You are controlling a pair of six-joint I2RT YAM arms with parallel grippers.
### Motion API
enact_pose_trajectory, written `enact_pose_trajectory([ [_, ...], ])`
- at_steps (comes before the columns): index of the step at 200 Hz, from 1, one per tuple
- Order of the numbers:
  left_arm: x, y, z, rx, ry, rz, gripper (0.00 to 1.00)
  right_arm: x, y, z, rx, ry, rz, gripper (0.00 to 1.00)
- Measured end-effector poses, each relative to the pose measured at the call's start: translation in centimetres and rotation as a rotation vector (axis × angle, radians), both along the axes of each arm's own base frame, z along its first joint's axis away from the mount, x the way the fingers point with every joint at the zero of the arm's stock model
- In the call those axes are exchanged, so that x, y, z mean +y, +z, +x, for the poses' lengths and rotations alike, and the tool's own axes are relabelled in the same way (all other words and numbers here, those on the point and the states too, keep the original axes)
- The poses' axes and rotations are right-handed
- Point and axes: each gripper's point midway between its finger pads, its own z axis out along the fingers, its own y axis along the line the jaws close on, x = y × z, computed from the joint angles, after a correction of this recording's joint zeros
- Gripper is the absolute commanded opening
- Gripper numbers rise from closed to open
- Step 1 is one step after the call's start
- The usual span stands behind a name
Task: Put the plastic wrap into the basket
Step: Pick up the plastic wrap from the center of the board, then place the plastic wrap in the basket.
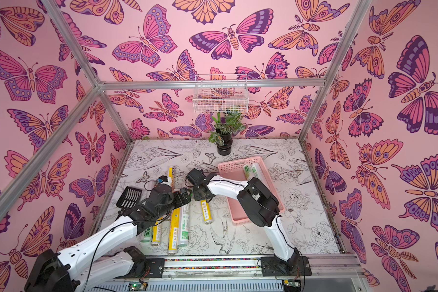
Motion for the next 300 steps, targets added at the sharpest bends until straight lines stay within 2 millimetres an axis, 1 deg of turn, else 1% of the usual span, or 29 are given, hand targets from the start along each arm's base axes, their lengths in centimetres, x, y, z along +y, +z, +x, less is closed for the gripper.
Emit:
enact_pose_trajectory([
  [11, 0.0, 0.0, 0.0, 0.000, -0.001, -0.001, 0.97, -0.3, 0.1, -0.1, -0.003, -0.002, -0.005, 0.31],
  [28, -0.1, 0.1, 0.0, 0.000, -0.005, -0.004, 0.97, -1.0, 0.5, -0.5, -0.003, -0.001, -0.009, 0.29],
  [42, -0.3, 0.5, 0.1, -0.004, -0.011, -0.014, 0.98, -1.5, 1.8, -1.0, -0.016, 0.008, 0.005, 0.28],
  [61, -0.8, 1.3, 0.2, -0.014, -0.024, -0.031, 0.98, -2.1, 4.7, -1.5, -0.052, 0.023, 0.053, 0.27],
  [74, -1.0, 1.7, 0.3, -0.021, -0.030, -0.041, 0.98, -2.4, 7.3, -1.7, -0.088, 0.036, 0.105, 0.27],
  [83, -1.2, 1.8, 0.4, -0.020, -0.037, -0.047, 0.98, -2.5, 8.8, -1.8, -0.108, 0.042, 0.133, 0.26],
  [88, -1.4, 1.8, 0.4, -0.018, -0.043, -0.050, 0.98, -2.6, 10.0, -1.9, -0.125, 0.045, 0.157, 0.26],
  [105, -2.1, 1.8, 0.6, -0.008, -0.067, -0.059, 0.98, -3.2, 12.2, -1.9, -0.162, 0.053, 0.205, 0.26],
  [117, -3.0, 1.9, 0.8, -0.003, -0.091, -0.065, 0.98, -4.3, 13.2, -1.8, -0.178, 0.045, 0.224, 0.26],
  [131, -4.6, 2.2, 1.0, 0.000, -0.134, -0.072, 0.99, -6.4, 14.0, -1.5, -0.198, 0.019, 0.240, 0.26],
  [150, -7.5, 3.0, 1.3, -0.009, -0.209, -0.085, 0.99, -10.3, 14.9, -0.8, -0.234, -0.038, 0.244, 0.26],
  [166, -9.8, 3.4, 1.6, -0.015, -0.264, -0.095, 1.00, -13.6, 16.2, 0.0, -0.278, -0.096, 0.252, 0.26],
  [187, -12.1, 3.2, 2.0, -0.011, -0.316, -0.105, 1.00, -16.9, 17.5, 1.1, -0.325, -0.156, 0.258, 0.26],
  [209, -14.4, 2.8, 2.1, 0.008, -0.368, -0.112, 1.00, -19.4, 17.6, 1.9, -0.337, -0.185, 0.241, 0.27],
  [228, -16.7, 2.8, 2.1, 0.016, -0.421, -0.122, 1.00, -21.2, 16.8, 2.3, -0.318, -0.190, 0.198, 0.25],
  [246, -18.5, 2.8, 2.0, 0.020, -0.461, -0.130, 1.00, -22.4, 15.8, 2.5, -0.296, -0.180, 0.152, 0.25],
  [257, -19.4, 2.8, 1.8, 0.024, -0.482, -0.134, 1.00, -23.0, 14.9, 2.6, -0.271, -0.167, 0.121, 0.25],
  [273, -20.5, 2.7, 1.5, 0.031, -0.508, -0.139, 1.00, -23.6, 12.9, 2.7, -0.207, -0.144, 0.067, 0.25],
  [300, -20.8, 2.4, 1.3, 0.038, -0.517, -0.136, 1.00, -23.8, 10.3, 2.8, -0.108, -0.109, 0.006, 0.26],
])
